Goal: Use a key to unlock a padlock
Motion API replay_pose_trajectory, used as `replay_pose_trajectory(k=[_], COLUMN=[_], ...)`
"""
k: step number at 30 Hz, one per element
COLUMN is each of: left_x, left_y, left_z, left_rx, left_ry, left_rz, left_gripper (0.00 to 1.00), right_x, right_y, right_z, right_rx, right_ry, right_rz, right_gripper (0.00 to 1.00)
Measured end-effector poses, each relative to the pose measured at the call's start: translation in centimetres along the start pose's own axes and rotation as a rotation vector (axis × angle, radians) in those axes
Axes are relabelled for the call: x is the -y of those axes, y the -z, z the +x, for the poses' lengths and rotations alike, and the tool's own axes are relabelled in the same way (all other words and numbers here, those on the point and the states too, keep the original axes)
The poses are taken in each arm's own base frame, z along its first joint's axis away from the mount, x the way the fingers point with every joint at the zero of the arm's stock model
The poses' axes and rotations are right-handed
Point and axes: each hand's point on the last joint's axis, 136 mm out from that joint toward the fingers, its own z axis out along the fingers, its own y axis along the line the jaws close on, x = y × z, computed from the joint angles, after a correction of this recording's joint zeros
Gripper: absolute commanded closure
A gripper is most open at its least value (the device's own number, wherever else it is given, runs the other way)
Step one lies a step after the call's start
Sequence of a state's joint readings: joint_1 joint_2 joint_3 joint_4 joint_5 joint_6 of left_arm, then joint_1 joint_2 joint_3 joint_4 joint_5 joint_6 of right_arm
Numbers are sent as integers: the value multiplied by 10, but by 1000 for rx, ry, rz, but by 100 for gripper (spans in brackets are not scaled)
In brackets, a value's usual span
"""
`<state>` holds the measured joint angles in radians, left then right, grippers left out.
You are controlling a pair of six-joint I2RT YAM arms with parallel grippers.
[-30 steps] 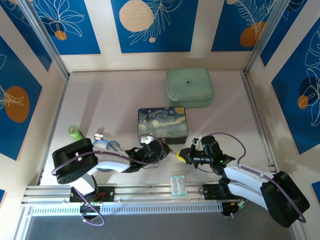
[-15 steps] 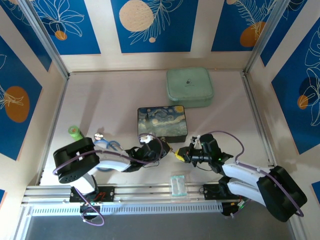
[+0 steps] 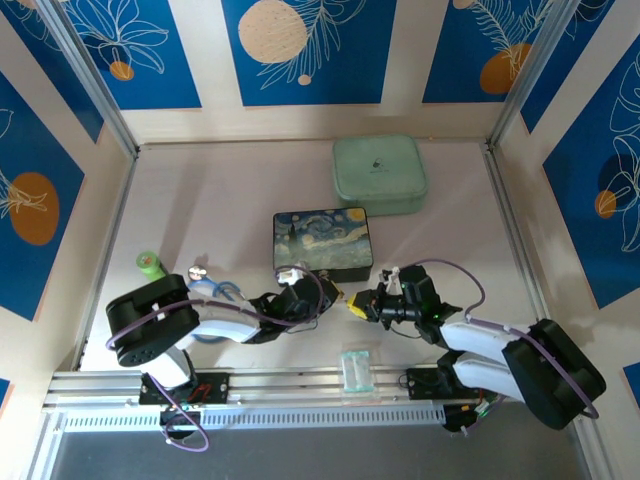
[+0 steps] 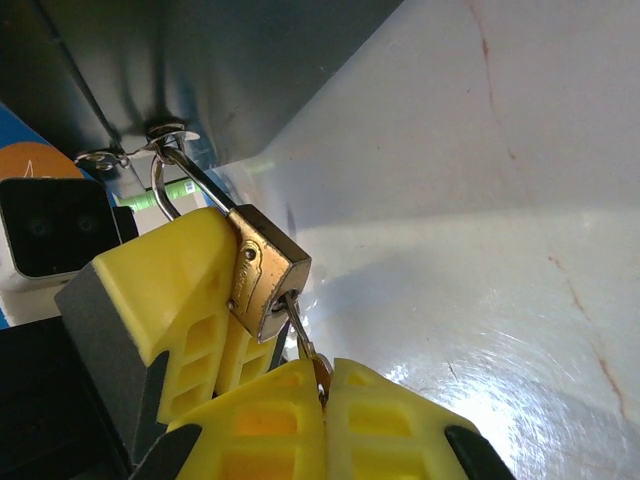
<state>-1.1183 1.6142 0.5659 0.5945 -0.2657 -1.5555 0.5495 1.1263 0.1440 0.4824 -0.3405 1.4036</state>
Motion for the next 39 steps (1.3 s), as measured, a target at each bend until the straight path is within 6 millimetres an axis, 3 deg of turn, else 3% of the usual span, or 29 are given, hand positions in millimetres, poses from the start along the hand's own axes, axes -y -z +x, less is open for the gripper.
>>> replay_pose_trajectory(k=[15,21,28,39], left_x=[-1,-3,9,5], left_y=[1,2,3,4], left_z=[-12,-13,-10,-10], left_rx=[47,49,27,22], left_ry=[52,65,115,117], left_rz=[10,14,73,69], left_gripper=[100,100,100,100], right_x=[-5,-4,-9,-5], right_y=[-10,-13,-6,-13], right_z=[-11,-13,-16,-19], right_rx=[1,-45,-86,-150], right_ry=[-9,-4,67,83], right_rz=[-47,-75,-117,-150], right_gripper=[100,100,100,100])
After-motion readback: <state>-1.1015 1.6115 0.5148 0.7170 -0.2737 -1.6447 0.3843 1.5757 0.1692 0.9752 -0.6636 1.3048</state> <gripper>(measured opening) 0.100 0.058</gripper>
